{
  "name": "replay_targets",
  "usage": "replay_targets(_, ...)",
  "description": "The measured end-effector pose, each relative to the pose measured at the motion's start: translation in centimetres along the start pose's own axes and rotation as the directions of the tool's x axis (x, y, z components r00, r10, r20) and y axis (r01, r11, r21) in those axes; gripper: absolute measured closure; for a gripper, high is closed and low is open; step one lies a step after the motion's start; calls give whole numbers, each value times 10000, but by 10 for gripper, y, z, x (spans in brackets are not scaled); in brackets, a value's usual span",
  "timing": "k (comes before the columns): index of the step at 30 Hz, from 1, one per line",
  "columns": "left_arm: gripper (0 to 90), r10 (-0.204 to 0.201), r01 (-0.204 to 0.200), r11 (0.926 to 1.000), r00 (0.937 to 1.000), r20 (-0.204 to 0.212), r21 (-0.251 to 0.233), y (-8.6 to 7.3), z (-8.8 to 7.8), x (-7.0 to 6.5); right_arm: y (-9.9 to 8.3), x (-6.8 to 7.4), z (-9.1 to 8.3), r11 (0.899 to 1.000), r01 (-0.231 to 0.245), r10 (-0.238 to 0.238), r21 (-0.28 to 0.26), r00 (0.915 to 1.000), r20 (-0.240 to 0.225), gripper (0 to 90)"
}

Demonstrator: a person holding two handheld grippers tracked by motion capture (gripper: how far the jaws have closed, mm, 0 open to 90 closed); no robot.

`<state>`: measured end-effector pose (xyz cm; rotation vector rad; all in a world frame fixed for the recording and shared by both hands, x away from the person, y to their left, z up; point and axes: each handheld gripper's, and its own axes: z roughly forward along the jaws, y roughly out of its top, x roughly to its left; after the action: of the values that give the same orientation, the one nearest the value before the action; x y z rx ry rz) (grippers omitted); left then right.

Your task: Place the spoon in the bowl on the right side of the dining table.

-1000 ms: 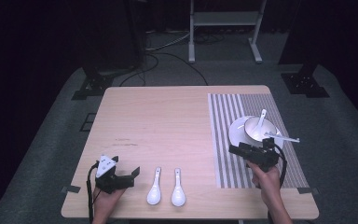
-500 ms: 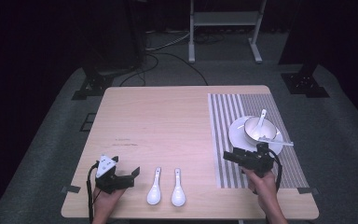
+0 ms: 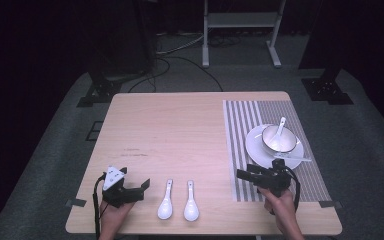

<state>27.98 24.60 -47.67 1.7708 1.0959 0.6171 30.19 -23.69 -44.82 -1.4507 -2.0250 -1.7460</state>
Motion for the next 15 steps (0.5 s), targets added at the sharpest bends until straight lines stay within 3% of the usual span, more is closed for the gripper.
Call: replay_targets(15,1,-2,2,10000,10000,1,4,0,0,0,-18,6,-2,9999,4,0,156,9998,-221,195)
